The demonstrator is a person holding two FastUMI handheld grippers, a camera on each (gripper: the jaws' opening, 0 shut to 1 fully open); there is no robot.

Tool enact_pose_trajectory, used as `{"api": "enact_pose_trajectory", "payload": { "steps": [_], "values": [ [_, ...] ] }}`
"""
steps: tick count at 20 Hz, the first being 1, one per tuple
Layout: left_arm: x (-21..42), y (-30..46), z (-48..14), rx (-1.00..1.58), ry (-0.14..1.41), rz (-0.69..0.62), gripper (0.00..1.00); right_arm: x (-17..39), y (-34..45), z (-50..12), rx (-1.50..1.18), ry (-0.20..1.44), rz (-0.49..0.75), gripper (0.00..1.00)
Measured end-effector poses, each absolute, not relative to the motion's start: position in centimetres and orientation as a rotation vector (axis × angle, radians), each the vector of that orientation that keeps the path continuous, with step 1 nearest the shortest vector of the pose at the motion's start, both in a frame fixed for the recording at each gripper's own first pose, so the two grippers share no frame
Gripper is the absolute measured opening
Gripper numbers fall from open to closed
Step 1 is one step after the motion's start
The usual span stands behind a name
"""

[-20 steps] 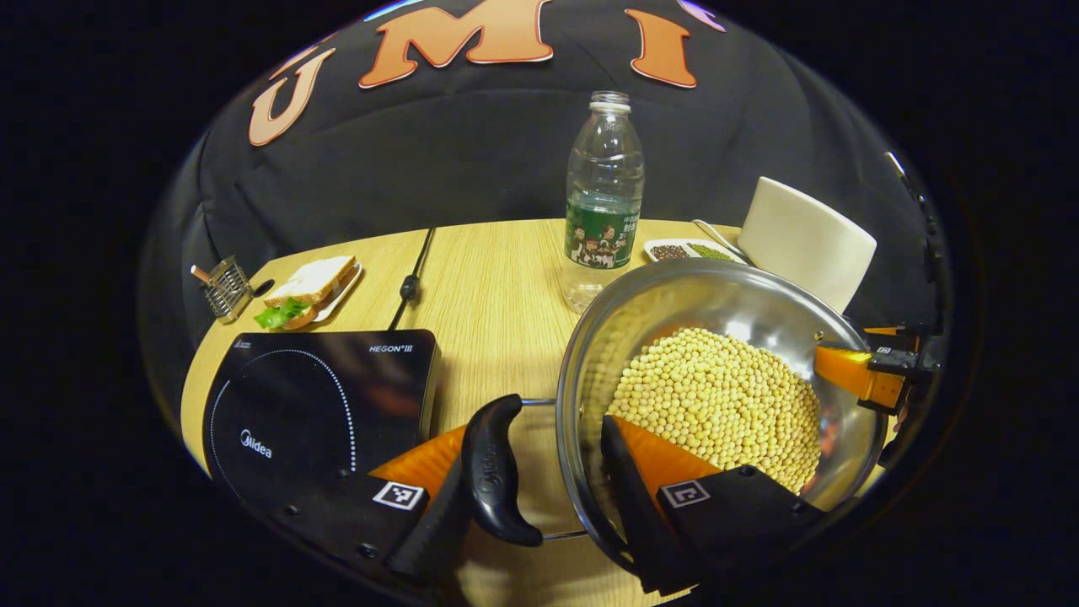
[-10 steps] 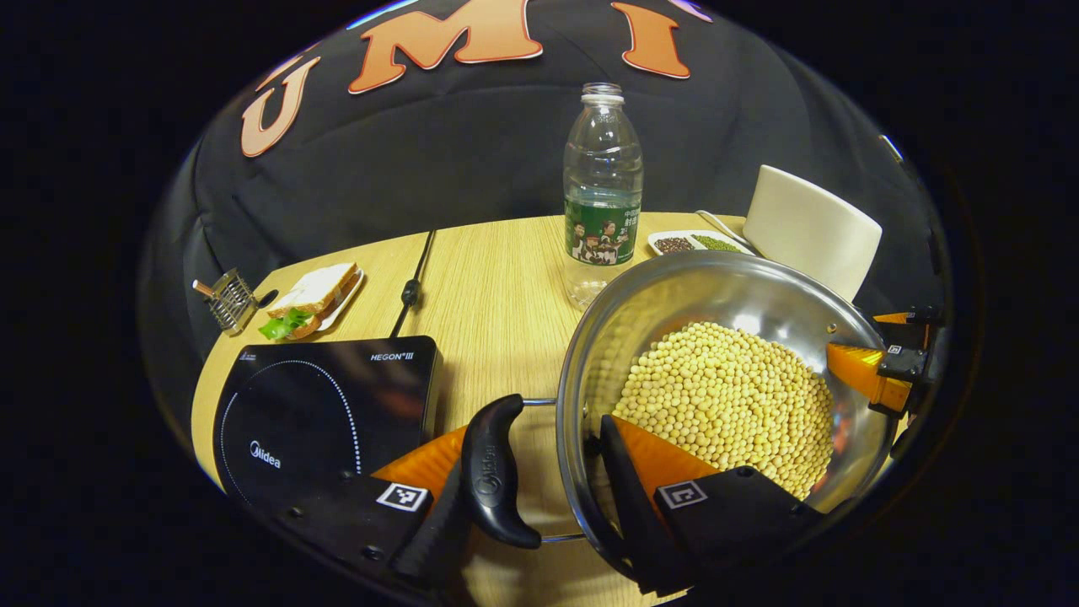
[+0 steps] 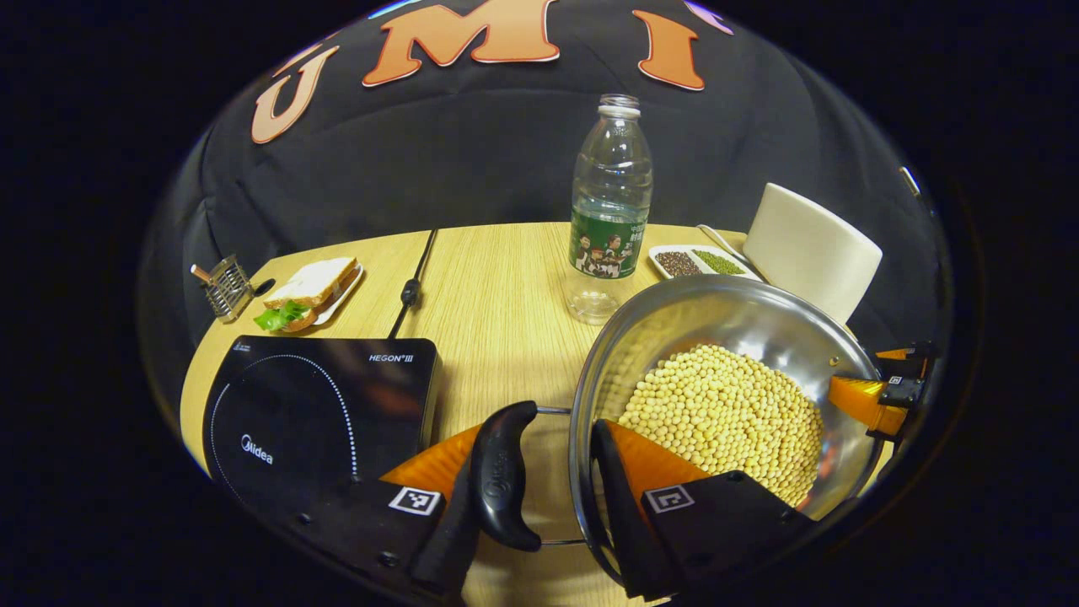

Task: First push the handle of the pot to place it horizontally, then grasp the pot with both hands and set it on the induction cooktop.

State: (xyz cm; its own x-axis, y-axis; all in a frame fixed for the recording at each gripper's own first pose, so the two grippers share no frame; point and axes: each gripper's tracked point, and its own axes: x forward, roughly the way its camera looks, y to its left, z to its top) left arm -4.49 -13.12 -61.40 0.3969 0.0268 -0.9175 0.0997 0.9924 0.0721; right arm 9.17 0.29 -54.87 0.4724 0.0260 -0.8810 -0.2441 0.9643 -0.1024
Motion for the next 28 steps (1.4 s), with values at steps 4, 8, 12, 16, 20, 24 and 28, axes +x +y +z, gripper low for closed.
{"api": "enact_pose_trajectory", "payload": {
  "steps": [4, 8, 12, 16, 20, 24, 28],
  "values": [
    [-3.6, -12.7, -59.8, 0.143, 1.115, -0.050, 0.73, 8.5, 0.7, -53.6, -0.192, 1.058, 0.148, 0.67],
    [-3.0, -12.2, -57.9, 0.128, 1.088, -0.053, 0.73, 8.1, 1.5, -51.4, -0.202, 1.024, 0.131, 0.67],
    [-2.9, -11.1, -56.2, 0.120, 1.073, -0.053, 0.70, 7.4, 2.5, -49.5, -0.200, 0.995, 0.122, 0.67],
    [-2.6, -9.5, -53.6, 0.115, 1.044, -0.050, 0.70, 6.9, 3.9, -47.0, -0.187, 0.960, 0.127, 0.66],
    [-2.0, -7.1, -50.7, 0.100, 1.013, -0.037, 0.73, 6.5, 6.4, -44.2, -0.174, 0.919, 0.146, 0.66],
    [-1.9, -4.3, -47.8, 0.118, 0.975, -0.019, 0.70, 5.7, 9.2, -42.4, -0.155, 0.910, 0.165, 0.66],
    [-2.1, -1.2, -45.9, 0.122, 0.957, 0.009, 0.76, 5.2, 12.5, -40.6, -0.165, 0.888, 0.195, 0.66]
  ]
}}
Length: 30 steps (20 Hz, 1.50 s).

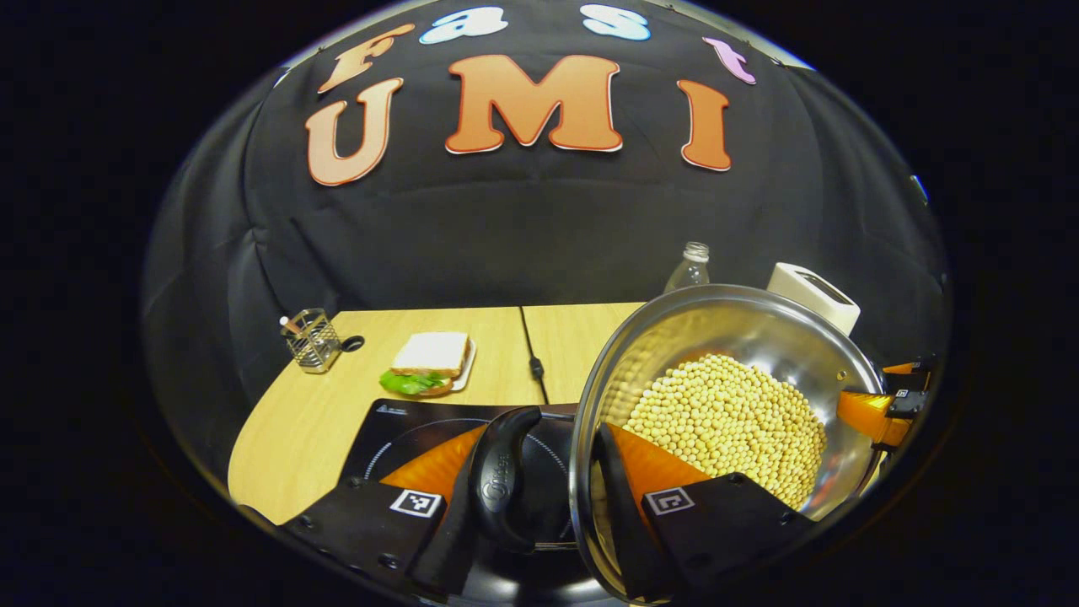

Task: First push the handle of the pot to place it horizontally, then grasp the pot with both hands and set it on the induction cooktop.

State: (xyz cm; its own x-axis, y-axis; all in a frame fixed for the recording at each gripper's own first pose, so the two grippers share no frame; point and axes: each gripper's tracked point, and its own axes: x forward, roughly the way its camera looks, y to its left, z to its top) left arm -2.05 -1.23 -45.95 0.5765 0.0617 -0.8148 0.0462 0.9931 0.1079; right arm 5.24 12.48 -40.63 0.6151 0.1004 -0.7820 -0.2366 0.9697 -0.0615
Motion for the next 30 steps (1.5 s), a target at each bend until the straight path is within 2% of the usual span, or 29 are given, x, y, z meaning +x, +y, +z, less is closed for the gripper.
{"api": "enact_pose_trajectory", "payload": {
  "steps": [2, 3, 4, 6, 8, 22, 23, 25, 26, 27, 29, 30],
  "values": [
    [-2.2, 0.4, -45.1, 0.122, 0.950, 0.024, 0.70, 5.2, 13.8, -39.9, -0.171, 0.878, 0.212, 0.66],
    [-2.2, 1.1, -44.6, 0.122, 0.945, 0.033, 0.73, 5.3, 14.8, -39.4, -0.172, 0.870, 0.219, 0.66],
    [-2.1, 1.8, -44.1, 0.125, 0.940, 0.039, 0.70, 5.3, 15.6, -39.0, -0.172, 0.864, 0.226, 0.66],
    [-2.1, 3.5, -43.1, 0.128, 0.932, 0.055, 0.76, 5.4, 17.4, -38.6, -0.173, 0.857, 0.242, 0.66],
    [-2.1, 5.1, -42.2, 0.130, 0.925, 0.072, 0.73, 5.3, 19.1, -37.9, -0.179, 0.845, 0.259, 0.66],
    [-3.0, 15.4, -39.9, 0.148, 0.923, 0.175, 0.73, 4.9, 29.9, -37.3, -0.180, 0.846, 0.346, 0.66],
    [-3.2, 15.9, -39.9, 0.151, 0.927, 0.183, 0.70, 5.0, 30.5, -37.6, -0.180, 0.846, 0.353, 0.66],
    [-3.1, 17.1, -39.9, 0.156, 0.930, 0.195, 0.70, 4.8, 31.5, -38.0, -0.176, 0.851, 0.366, 0.66],
    [-3.0, 17.7, -39.9, 0.160, 0.929, 0.200, 0.73, 4.7, 32.0, -38.1, -0.173, 0.853, 0.369, 0.66],
    [-3.2, 17.8, -39.7, 0.161, 0.928, 0.205, 0.70, 4.6, 32.3, -38.0, -0.174, 0.854, 0.373, 0.66],
    [-3.2, 18.4, -39.8, 0.164, 0.929, 0.209, 0.73, 4.6, 32.8, -38.0, -0.173, 0.852, 0.376, 0.66],
    [-3.2, 18.6, -39.9, 0.162, 0.932, 0.209, 0.70, 4.6, 32.9, -38.1, -0.173, 0.851, 0.376, 0.66]
  ]
}}
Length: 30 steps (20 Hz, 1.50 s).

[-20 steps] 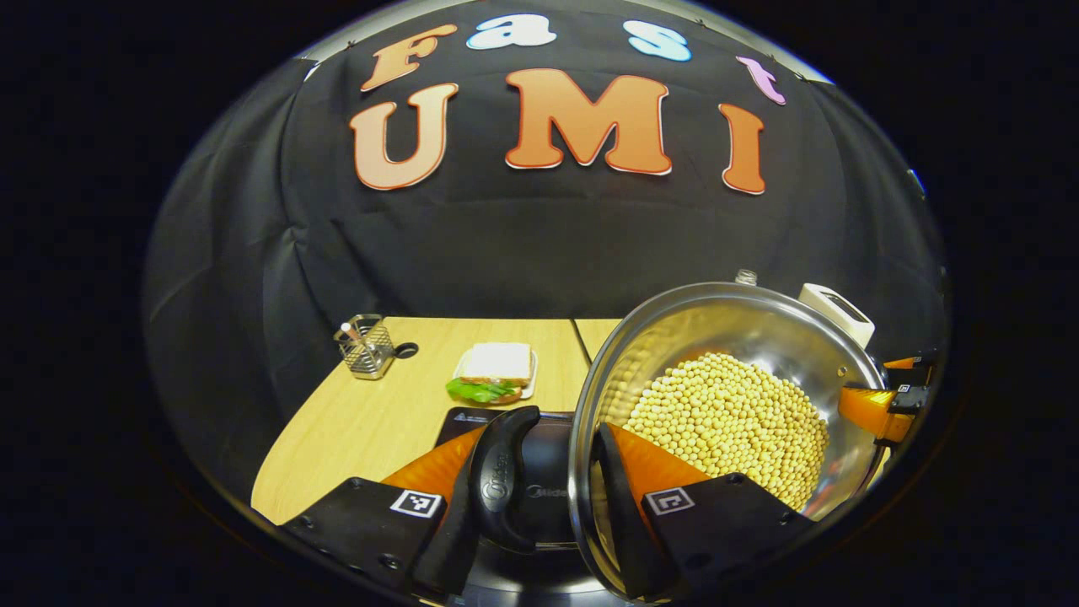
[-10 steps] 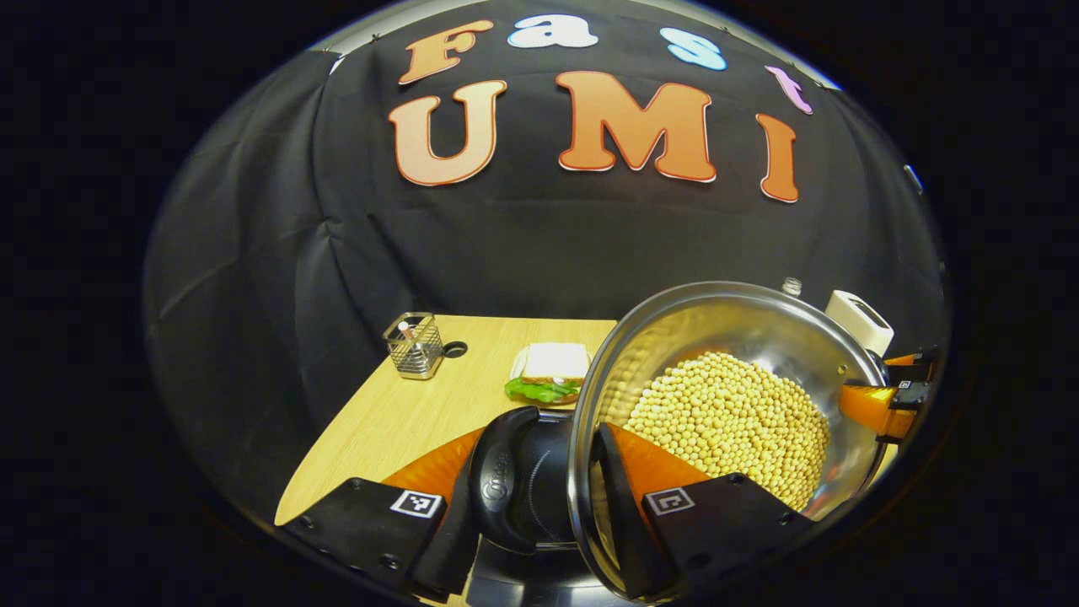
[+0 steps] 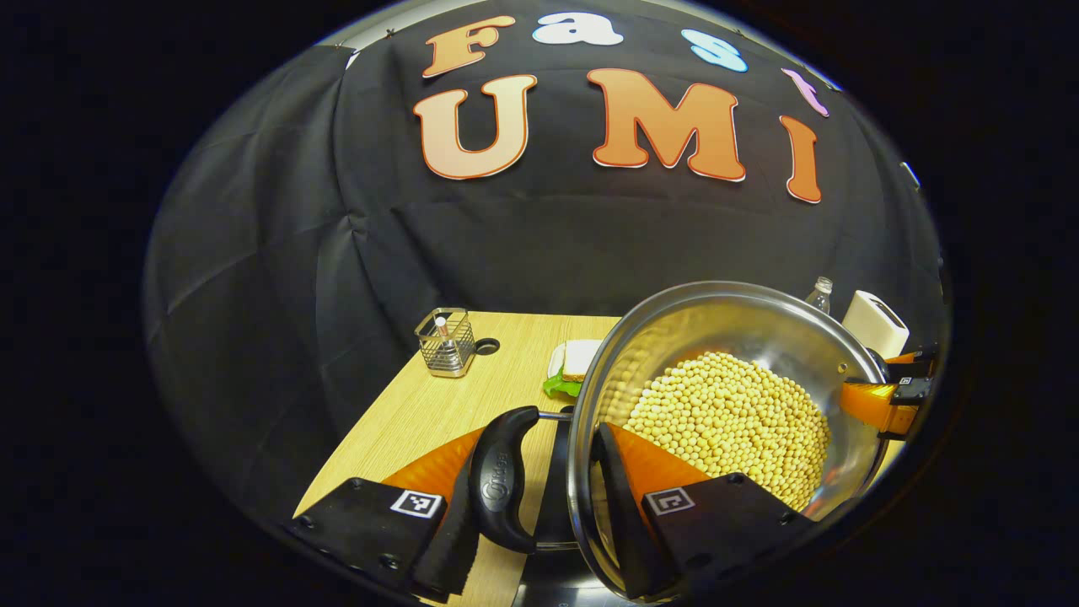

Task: First push the handle of the pot to place it horizontally, then grasp the pot with both hands and set it on the induction cooktop.

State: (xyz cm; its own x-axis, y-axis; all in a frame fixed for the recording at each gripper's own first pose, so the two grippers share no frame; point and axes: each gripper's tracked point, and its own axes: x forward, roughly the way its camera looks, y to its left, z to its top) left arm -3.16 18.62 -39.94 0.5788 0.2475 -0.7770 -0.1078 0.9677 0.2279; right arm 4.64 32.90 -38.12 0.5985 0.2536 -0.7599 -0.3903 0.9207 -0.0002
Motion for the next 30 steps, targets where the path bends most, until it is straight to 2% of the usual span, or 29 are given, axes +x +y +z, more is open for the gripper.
{"api": "enact_pose_trajectory", "payload": {
  "steps": [1, 2, 4, 5, 6, 7, 8, 11, 12, 13, 15, 17, 25, 26, 30],
  "values": [
    [-3.1, 18.8, -40.1, 0.162, 0.934, 0.209, 0.73, 4.7, 33.0, -38.3, -0.178, 0.852, 0.379, 0.66],
    [-3.2, 18.6, -40.2, 0.160, 0.937, 0.210, 0.70, 4.5, 33.1, -38.5, -0.181, 0.855, 0.378, 0.66],
    [-3.3, 18.7, -40.4, 0.154, 0.949, 0.212, 0.73, 4.5, 33.4, -38.8, -0.186, 0.863, 0.378, 0.66],
    [-3.3, 18.7, -40.6, 0.150, 0.957, 0.212, 0.70, 4.4, 33.5, -39.1, -0.187, 0.868, 0.377, 0.66],
    [-3.4, 18.7, -40.8, 0.144, 0.964, 0.214, 0.73, 4.4, 33.7, -39.3, -0.188, 0.873, 0.377, 0.62],
    [-3.3, 18.7, -41.1, 0.144, 0.972, 0.214, 0.70, 4.3, 33.9, -39.6, -0.193, 0.878, 0.377, 0.62],
    [-3.4, 18.7, -41.3, 0.140, 0.979, 0.217, 0.70, 4.3, 34.1, -39.9, -0.195, 0.883, 0.376, 0.66],
    [-3.4, 18.6, -41.3, 0.138, 0.997, 0.219, 0.70, 4.4, 34.3, -40.8, -0.197, 0.898, 0.375, 0.66],
    [-3.5, 18.6, -41.4, 0.138, 1.006, 0.220, 0.73, 4.4, 34.5, -41.1, -0.199, 0.906, 0.376, 0.62],
    [-3.5, 18.6, -41.5, 0.136, 1.016, 0.220, 0.73, 4.4, 34.7, -41.5, -0.199, 0.914, 0.374, 0.66],
    [-3.4, 18.7, -41.4, 0.128, 1.033, 0.223, 0.70, 4.4, 34.9, -42.1, -0.204, 0.928, 0.372, 0.66],
    [-3.8, 18.5, -42.1, 0.122, 1.047, 0.224, 0.74, 4.4, 35.3, -42.6, -0.210, 0.938, 0.371, 0.66],
    [-3.8, 18.7, -42.1, 0.116, 1.086, 0.222, 0.74, 4.1, 35.6, -44.2, -0.220, 0.978, 0.373, 0.66],
    [-3.7, 18.7, -42.2, 0.115, 1.091, 0.223, 0.71, 4.0, 35.7, -44.4, -0.218, 0.985, 0.371, 0.66],
    [-3.7, 18.7, -42.2, 0.103, 1.113, 0.223, 0.74, 3.8, 35.6, -45.2, -0.224, 1.001, 0.365, 0.66]
  ]
}}
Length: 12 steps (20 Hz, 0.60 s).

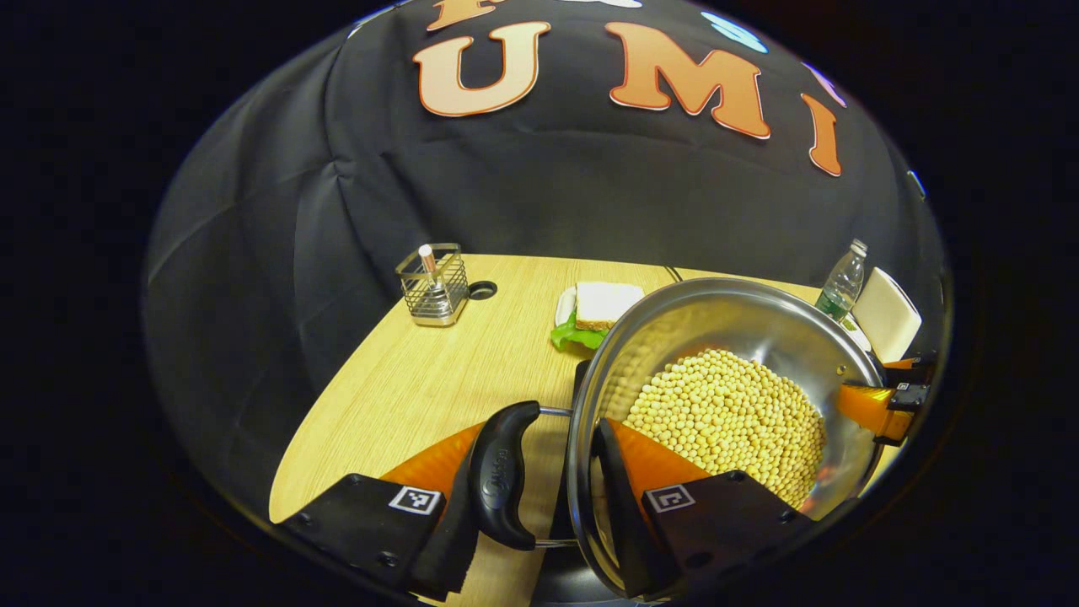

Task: First push the handle of the pot to place it horizontally, then grasp the pot with both hands and set it on the induction cooktop.

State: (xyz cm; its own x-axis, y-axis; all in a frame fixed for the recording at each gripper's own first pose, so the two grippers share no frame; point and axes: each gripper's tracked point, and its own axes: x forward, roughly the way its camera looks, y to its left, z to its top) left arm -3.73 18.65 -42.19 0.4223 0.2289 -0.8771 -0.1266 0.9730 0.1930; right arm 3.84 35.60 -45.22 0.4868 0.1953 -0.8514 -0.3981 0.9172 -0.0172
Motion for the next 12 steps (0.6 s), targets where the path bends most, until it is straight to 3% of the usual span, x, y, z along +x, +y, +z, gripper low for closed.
{"api": "enact_pose_trajectory", "payload": {
  "steps": [10, 11, 12],
  "values": [
    [-3.5, 18.7, -42.6, 0.111, 1.134, 0.207, 0.74, 4.3, 35.6, -46.9, -0.206, 1.025, 0.362, 0.66],
    [-3.5, 18.7, -42.6, 0.108, 1.138, 0.204, 0.74, 4.4, 35.5, -46.9, -0.201, 1.025, 0.354, 0.62],
    [-3.4, 18.6, -42.6, 0.098, 1.134, 0.204, 0.71, 4.7, 35.3, -47.0, -0.213, 1.016, 0.348, 0.66]
  ]
}}
